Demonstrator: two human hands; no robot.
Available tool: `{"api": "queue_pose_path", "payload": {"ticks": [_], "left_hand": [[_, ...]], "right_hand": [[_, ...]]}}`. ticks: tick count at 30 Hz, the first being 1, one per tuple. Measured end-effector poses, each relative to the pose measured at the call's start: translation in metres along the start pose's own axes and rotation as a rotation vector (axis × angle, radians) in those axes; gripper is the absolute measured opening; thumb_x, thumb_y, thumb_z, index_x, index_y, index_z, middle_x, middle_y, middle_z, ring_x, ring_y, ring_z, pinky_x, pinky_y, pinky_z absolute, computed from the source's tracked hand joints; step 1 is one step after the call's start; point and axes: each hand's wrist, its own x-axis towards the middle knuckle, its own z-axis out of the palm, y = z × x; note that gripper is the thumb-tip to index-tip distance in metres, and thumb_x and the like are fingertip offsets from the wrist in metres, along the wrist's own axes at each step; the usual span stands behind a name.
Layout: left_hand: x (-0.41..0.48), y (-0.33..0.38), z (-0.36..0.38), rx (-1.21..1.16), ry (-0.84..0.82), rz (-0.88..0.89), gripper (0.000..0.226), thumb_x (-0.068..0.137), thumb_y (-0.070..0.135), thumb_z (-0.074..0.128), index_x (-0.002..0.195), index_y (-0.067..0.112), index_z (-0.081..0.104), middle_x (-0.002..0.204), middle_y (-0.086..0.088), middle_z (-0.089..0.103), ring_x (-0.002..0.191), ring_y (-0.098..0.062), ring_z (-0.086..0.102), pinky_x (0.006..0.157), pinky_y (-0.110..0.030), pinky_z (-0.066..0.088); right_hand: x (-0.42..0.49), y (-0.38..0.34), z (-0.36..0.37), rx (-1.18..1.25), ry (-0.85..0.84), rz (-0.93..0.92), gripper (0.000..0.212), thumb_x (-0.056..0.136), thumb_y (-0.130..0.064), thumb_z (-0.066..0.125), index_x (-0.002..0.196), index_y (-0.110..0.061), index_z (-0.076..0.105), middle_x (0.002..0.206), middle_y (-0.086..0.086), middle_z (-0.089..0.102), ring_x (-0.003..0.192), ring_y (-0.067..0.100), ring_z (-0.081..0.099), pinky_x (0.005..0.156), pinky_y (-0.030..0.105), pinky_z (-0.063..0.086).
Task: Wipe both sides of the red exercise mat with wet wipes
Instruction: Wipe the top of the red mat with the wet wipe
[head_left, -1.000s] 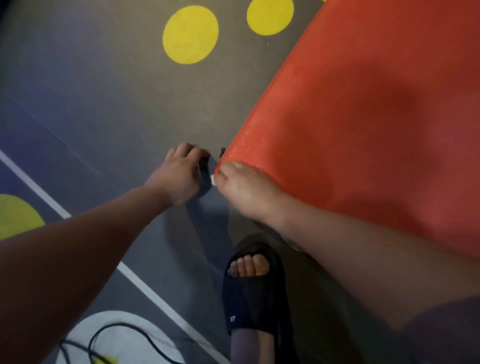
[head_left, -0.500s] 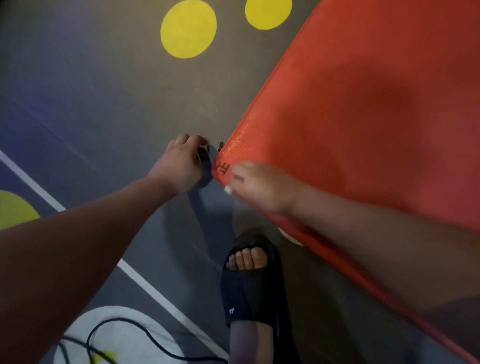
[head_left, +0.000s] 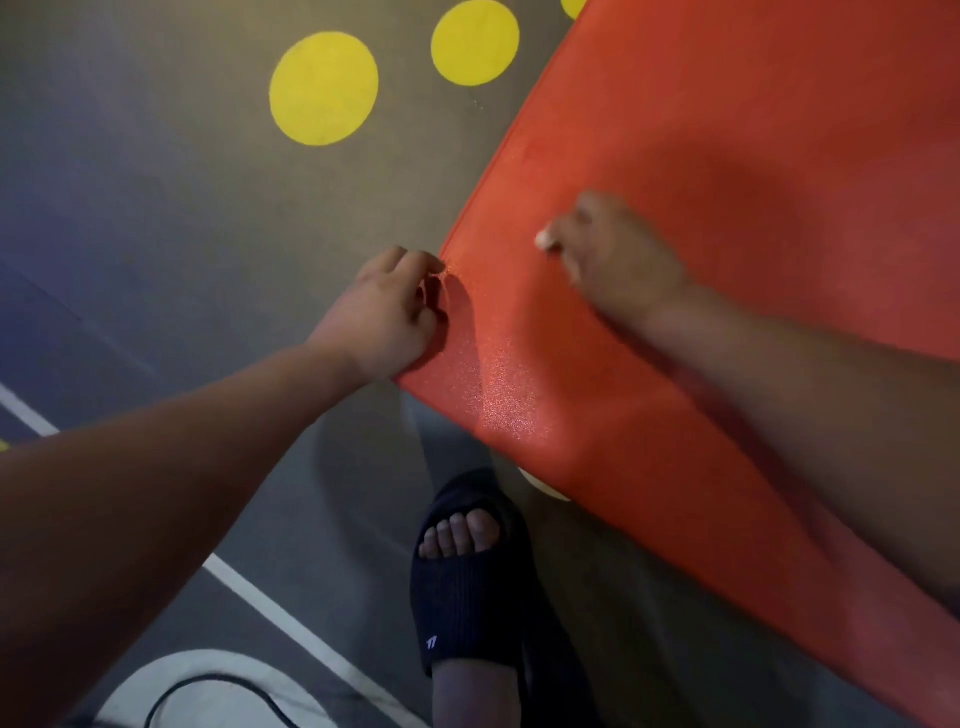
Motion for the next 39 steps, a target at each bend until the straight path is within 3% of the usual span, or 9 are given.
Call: {"api": "queue_pose_path", "payload": {"ticks": [3, 10, 17, 24, 26, 29, 31, 36, 39], "left_hand": [[0.005, 0.008, 0.002, 0.003, -0.012, 0.051, 0.061, 0.077, 0.04, 0.041, 0.13, 0.014, 0.058, 0.119, -0.01, 0.055, 0.113, -0.03, 0.055, 0.102, -0.038, 0.047], [0.014, 0.01, 0.011, 0.096, -0.083, 0.02, 0.069, 0.074, 0.049, 0.058, 0.134, 0.016, 0.051, 0.127, -0.01, 0.046, 0.123, -0.033, 0.043, 0.107, -0.044, 0.039], [0.014, 0.01, 0.013, 0.065, -0.06, 0.0, 0.075, 0.069, 0.058, 0.054, 0.132, 0.02, 0.051, 0.127, -0.008, 0.044, 0.124, -0.032, 0.042, 0.11, -0.043, 0.037], [0.014, 0.004, 0.02, 0.079, -0.024, 0.009, 0.086, 0.067, 0.066, 0.05, 0.135, 0.013, 0.047, 0.127, -0.009, 0.045, 0.121, -0.031, 0.042, 0.108, -0.046, 0.039], [0.016, 0.001, 0.018, 0.109, -0.037, 0.029, 0.087, 0.068, 0.069, 0.05, 0.134, 0.012, 0.048, 0.126, -0.01, 0.045, 0.12, -0.032, 0.042, 0.107, -0.047, 0.04], [0.019, -0.007, 0.012, 0.151, -0.045, 0.049, 0.087, 0.068, 0.073, 0.05, 0.133, 0.014, 0.05, 0.124, -0.011, 0.046, 0.119, -0.033, 0.042, 0.107, -0.049, 0.04], [0.019, -0.012, 0.009, 0.149, -0.051, 0.039, 0.088, 0.068, 0.075, 0.05, 0.133, 0.016, 0.05, 0.123, -0.01, 0.047, 0.12, -0.032, 0.042, 0.107, -0.049, 0.04], [0.015, -0.02, 0.011, 0.135, -0.043, 0.027, 0.092, 0.067, 0.079, 0.05, 0.133, 0.015, 0.051, 0.12, -0.01, 0.053, 0.119, -0.031, 0.044, 0.106, -0.044, 0.039], [0.016, -0.021, 0.011, 0.124, -0.047, 0.025, 0.093, 0.065, 0.079, 0.051, 0.132, 0.015, 0.05, 0.121, -0.01, 0.054, 0.12, -0.03, 0.043, 0.106, -0.042, 0.038]], "right_hand": [[0.001, 0.012, -0.006, -0.05, 0.084, 0.3, 0.032, 0.092, -0.018, 0.043, 0.106, -0.004, 0.068, 0.094, 0.024, 0.056, 0.087, 0.044, 0.057, 0.072, 0.046, 0.047], [-0.039, -0.021, -0.001, 0.063, -0.18, -0.294, 0.024, 0.096, -0.021, 0.051, 0.105, -0.006, 0.068, 0.085, 0.015, 0.054, 0.074, 0.032, 0.055, 0.058, 0.038, 0.047], [-0.011, 0.052, -0.025, -0.056, 0.148, 0.397, 0.029, 0.093, -0.017, 0.047, 0.111, -0.014, 0.07, 0.093, 0.021, 0.058, 0.084, 0.041, 0.059, 0.072, 0.042, 0.047], [-0.038, -0.006, -0.009, 0.023, -0.108, -0.226, 0.013, 0.093, -0.016, 0.066, 0.104, -0.01, 0.065, 0.08, 0.014, 0.053, 0.068, 0.028, 0.053, 0.051, 0.032, 0.037], [-0.017, 0.019, -0.011, 0.027, -0.045, -0.133, 0.012, 0.093, -0.018, 0.062, 0.104, -0.014, 0.067, 0.084, 0.015, 0.055, 0.073, 0.03, 0.055, 0.056, 0.036, 0.043], [0.017, 0.049, -0.018, -0.048, 0.126, 0.257, 0.028, 0.093, -0.018, 0.05, 0.11, -0.018, 0.072, 0.096, 0.021, 0.058, 0.087, 0.04, 0.06, 0.073, 0.043, 0.048], [0.022, 0.04, -0.016, -0.035, 0.132, 0.403, 0.03, 0.092, -0.016, 0.048, 0.109, -0.016, 0.072, 0.094, 0.022, 0.057, 0.084, 0.042, 0.059, 0.071, 0.043, 0.047], [-0.011, -0.033, 0.001, 0.097, -0.2, -0.183, 0.023, 0.092, -0.014, 0.052, 0.108, -0.007, 0.066, 0.082, 0.015, 0.054, 0.072, 0.034, 0.056, 0.056, 0.037, 0.046], [0.003, -0.02, -0.007, 0.024, -0.235, -0.266, 0.025, 0.099, -0.025, 0.048, 0.099, -0.008, 0.066, 0.083, 0.012, 0.055, 0.074, 0.032, 0.056, 0.056, 0.033, 0.036]]}}
